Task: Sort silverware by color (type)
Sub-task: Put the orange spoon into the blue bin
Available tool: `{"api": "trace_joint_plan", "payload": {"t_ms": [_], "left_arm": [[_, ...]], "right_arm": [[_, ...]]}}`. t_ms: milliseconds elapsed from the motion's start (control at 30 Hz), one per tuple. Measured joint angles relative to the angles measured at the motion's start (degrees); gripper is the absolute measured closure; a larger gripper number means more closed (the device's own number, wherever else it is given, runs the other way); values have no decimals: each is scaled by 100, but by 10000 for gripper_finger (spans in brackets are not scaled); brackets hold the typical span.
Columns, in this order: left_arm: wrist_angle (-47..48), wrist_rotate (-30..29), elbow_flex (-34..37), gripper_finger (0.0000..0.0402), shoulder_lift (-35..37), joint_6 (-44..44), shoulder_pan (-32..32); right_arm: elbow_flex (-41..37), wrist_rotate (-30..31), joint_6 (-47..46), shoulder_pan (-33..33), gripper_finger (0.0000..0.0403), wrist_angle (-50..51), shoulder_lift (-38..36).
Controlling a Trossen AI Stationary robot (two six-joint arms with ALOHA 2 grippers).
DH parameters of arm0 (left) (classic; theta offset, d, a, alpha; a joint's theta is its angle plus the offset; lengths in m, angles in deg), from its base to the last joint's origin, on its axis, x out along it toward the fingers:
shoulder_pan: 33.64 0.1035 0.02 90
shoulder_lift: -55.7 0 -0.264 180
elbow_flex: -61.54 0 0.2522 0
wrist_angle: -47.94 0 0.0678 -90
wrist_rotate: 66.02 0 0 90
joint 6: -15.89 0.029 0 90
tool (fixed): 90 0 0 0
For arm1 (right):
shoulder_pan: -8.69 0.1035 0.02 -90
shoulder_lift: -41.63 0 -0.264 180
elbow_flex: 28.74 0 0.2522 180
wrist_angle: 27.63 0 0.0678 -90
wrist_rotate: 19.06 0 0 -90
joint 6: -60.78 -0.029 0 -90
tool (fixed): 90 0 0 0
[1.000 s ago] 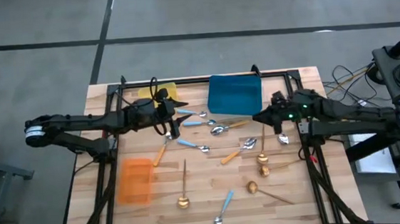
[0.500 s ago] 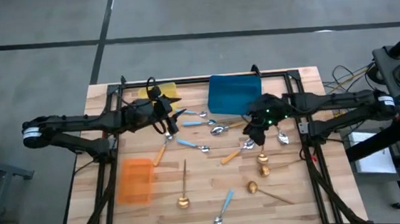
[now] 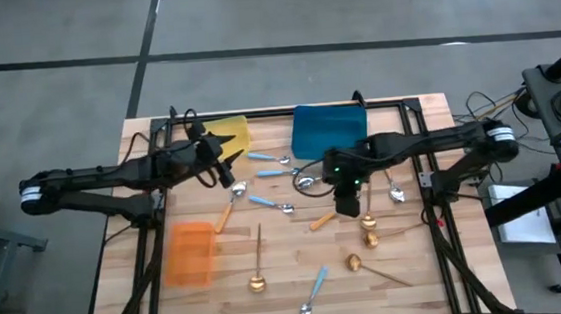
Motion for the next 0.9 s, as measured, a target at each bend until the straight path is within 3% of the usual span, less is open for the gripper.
{"api": "trace_joint_plan", "payload": {"t_ms": [433, 700, 900], "left_arm": [[-369, 3, 657, 208, 1403, -46, 0], [-426, 5, 810, 208, 1681, -43, 0], [-436, 7, 809, 208, 1697, -2, 0]], "right_arm": [[1068, 207, 1082, 275, 333, 706, 1531], [1073, 761, 1332, 567, 333, 671, 1937], [1070, 801, 1171, 586, 333, 639, 2215]]}}
